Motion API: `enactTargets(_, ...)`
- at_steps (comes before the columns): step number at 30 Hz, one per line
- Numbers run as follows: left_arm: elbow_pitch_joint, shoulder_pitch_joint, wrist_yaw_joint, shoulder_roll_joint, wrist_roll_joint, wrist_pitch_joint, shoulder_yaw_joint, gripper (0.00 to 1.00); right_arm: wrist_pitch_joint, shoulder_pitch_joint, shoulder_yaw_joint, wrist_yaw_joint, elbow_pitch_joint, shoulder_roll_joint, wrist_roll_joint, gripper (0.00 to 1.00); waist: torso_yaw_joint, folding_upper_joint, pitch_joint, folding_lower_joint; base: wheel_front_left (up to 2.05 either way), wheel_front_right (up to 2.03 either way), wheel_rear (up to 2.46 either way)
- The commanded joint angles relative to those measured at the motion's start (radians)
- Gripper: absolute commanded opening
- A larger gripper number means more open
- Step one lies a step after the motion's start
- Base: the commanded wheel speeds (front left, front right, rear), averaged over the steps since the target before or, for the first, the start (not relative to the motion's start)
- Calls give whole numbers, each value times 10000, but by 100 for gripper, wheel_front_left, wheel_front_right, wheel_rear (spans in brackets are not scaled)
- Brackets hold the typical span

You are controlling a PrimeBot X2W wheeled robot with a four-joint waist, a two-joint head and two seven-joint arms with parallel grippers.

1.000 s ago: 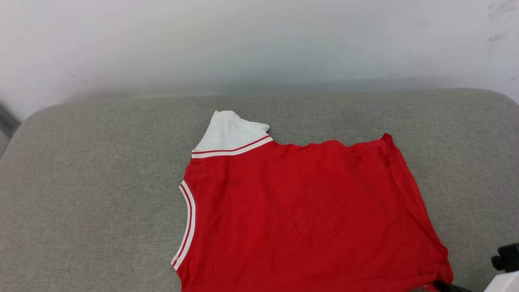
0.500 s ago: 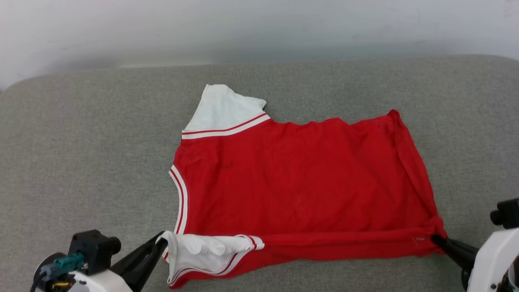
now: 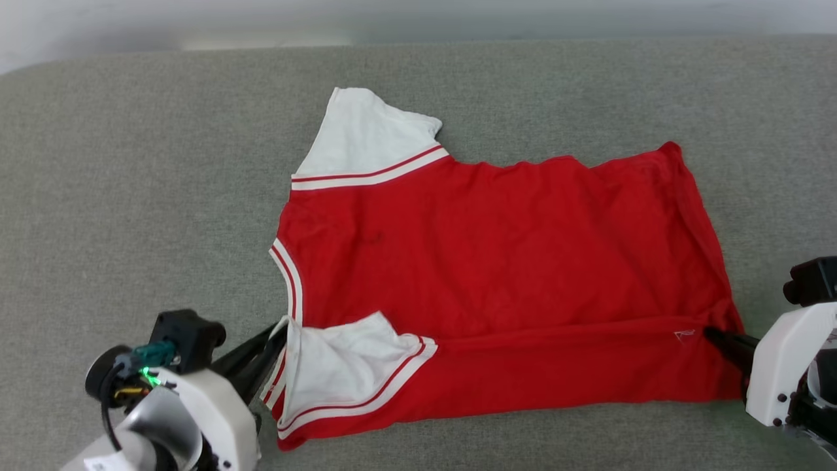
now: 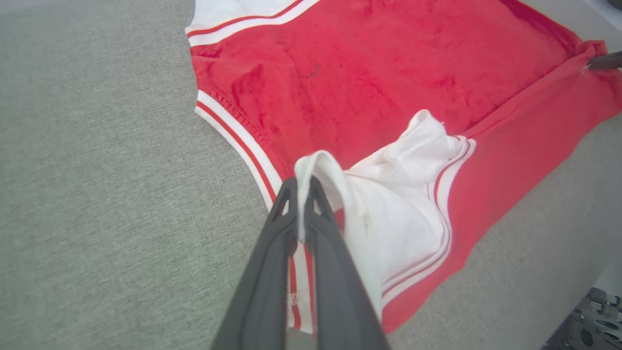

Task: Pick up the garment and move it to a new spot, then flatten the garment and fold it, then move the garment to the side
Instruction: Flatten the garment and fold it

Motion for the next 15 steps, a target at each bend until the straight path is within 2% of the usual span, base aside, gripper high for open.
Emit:
enactTargets(1,239,-305,-69,-140,122,-31,-25,0,7,-213,50,-4,107,-30,-112,0,78,0,100,-2,0,0,0)
enactTargets(8,1503,-1132,-394,-906,172,-92,-294,0,10,-561,280,-4,537,-64,-433,0,145,0,148,-2,0,0,0)
enactTargets(9,1689,-1207,-451,-982,185,-117,-325,0,-55,-609,336,-4,540,-65,-485,7,146,0,121,-2,0,0,0)
enactTargets(10,1866,-1266,-468,-1061,222,-157,-368,0,-140,-631,396,-4,534,-76,-511,33,145,0,76,-2,0,0,0)
enactTargets(11,2036,-1314,-456,-1114,263,-174,-403,2,-207,-637,453,-4,537,-94,-565,95,140,0,20,-2,0,0,0)
enactTargets(12,2194,-1338,-416,-1149,317,-225,-422,60,-296,-652,496,-5,568,-92,-634,100,125,0,-43,-2,0,0,0)
enactTargets(13,2334,-1344,-398,-1215,336,-284,-442,99,-335,-666,585,-4,572,-118,-687,100,117,0,-109,-2,0,0,0)
enactTargets(15,2577,-1287,-307,-1338,339,-375,-460,100,-476,-631,705,-4,527,-183,-788,100,121,0,-289,-2,0,0,0)
